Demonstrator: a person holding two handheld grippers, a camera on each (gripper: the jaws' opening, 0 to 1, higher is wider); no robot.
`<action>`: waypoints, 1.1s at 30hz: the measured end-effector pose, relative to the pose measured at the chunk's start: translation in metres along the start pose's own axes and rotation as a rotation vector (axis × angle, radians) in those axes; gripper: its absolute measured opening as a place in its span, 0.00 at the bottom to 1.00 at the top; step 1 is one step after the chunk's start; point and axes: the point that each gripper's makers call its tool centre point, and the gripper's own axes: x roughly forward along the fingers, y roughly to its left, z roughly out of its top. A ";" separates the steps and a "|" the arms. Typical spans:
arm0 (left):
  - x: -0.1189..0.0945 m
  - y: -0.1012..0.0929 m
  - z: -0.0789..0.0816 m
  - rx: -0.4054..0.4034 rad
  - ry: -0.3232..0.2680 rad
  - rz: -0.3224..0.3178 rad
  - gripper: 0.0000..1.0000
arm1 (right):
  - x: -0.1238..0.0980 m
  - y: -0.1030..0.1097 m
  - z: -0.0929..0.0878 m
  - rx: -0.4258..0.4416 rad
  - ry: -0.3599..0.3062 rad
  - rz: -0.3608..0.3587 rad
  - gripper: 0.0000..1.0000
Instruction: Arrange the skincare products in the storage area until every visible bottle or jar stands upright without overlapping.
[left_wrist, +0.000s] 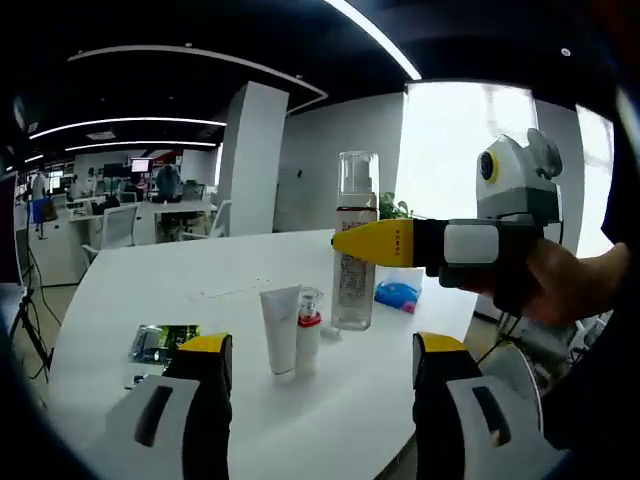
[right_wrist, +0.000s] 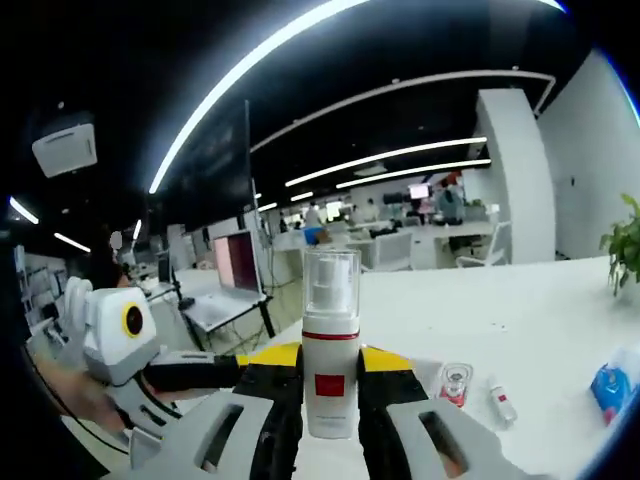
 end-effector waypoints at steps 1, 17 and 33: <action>0.000 -0.001 0.001 0.003 -0.003 -0.003 0.63 | -0.002 0.003 0.000 0.000 -0.001 0.003 0.12; 0.001 -0.026 0.021 0.025 -0.032 -0.070 0.31 | -0.015 0.032 0.001 -0.016 -0.013 0.078 0.12; -0.006 -0.027 0.025 0.044 -0.047 -0.045 0.16 | -0.018 0.042 0.003 -0.061 -0.007 0.127 0.12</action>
